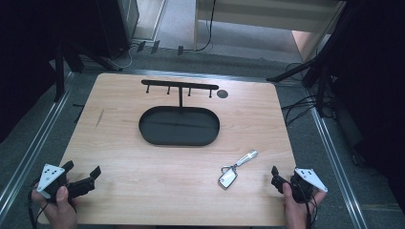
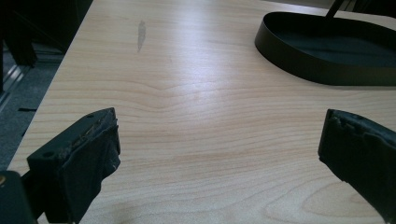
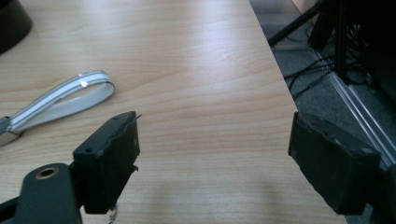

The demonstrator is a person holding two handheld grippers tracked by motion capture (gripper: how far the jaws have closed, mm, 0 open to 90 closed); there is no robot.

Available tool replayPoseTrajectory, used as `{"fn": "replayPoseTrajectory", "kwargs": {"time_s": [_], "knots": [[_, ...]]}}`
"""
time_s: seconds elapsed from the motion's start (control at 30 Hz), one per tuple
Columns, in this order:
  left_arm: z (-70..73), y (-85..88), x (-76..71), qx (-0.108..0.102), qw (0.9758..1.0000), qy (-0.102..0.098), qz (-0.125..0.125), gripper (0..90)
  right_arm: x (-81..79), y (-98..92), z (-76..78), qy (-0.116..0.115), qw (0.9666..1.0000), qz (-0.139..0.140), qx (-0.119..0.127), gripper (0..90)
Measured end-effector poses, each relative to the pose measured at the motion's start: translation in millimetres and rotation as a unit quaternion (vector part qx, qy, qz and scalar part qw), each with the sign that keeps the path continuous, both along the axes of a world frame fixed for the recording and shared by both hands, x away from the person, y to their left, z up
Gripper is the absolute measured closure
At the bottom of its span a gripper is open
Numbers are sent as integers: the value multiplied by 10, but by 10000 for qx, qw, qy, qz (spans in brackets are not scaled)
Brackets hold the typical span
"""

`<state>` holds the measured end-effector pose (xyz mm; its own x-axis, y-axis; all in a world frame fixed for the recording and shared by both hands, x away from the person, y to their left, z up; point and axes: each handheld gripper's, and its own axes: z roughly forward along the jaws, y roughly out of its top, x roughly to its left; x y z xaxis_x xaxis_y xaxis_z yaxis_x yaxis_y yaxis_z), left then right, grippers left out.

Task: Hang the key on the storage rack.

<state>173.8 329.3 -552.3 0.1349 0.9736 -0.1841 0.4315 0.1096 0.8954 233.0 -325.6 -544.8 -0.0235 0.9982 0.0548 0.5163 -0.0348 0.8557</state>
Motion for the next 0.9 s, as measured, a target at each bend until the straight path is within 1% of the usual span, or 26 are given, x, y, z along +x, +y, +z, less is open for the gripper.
{"fn": "replayPoseTrajectory", "kwargs": {"time_s": [0.13, 0.27, 0.3, 0.33, 0.47, 0.5, 0.53, 0.57, 0.63, 0.67, 0.7, 0.73, 0.77, 0.83, 0.9], "knots": [[-1, 7, 3, -8, 10000, 0, 1, 0, 24, -26, 16, 145, 9998, -70, 88, 201], [-2, 10, 6, -32, 10000, 11, 3, 0, 75, -29, 70, 387, 9992, -33, -111, 207], [-2, 10, 6, -32, 10000, 11, 3, 0, 75, -29, 70, 387, 9992, -33, -111, 207], [-2, 10, 10, -45, 10000, 17, 15, 0, 111, -31, 132, 497, 9985, -1, -209, 210], [-2, 15, 10, -43, 10000, 30, 14, 0, 198, -45, 294, 719, 9966, 41, -400, 237], [-2, 15, 10, -52, 10000, 31, 16, 0, 215, -47, 326, 781, 9960, 63, -441, 244], [-2, 15, 10, -52, 10000, 31, 16, 0, 215, -47, 326, 781, 9960, 63, -441, 244], [-2, 16, 11, -57, 10000, 38, 14, 0, 276, -44, 436, 954, 9937, 133, -581, 285], [-2, 16, 11, -57, 10000, 38, 14, 0, 310, -38, 504, 1065, 9919, 218, -653, 294], [-3, 18, 13, -64, 10000, 40, 11, 0, 342, -30, 557, 1166, 9904, 291, -684, 294], [-3, 19, 14, -71, 10000, 39, 13, 0, 361, -24, 587, 1215, 9895, 338, -714, 294], [-3, 19, 14, -71, 10000, 39, 13, 0, 361, -24, 587, 1215, 9895, 338, -714, 294], [-4, 19, 14, -72, 10000, 42, 11, 0, 413, 10, 668, 1368, 9866, 408, -793, 294], [-3, 20, 15, -68, 10000, 50, 0, 0, 457, 41, 719, 1496, 9843, 459, -822, 292], [-4, 21, 16, -80, 10000, 48, 3, 0, 513, 91, 774, 1660, 9808, 505, -891, 294]]}}
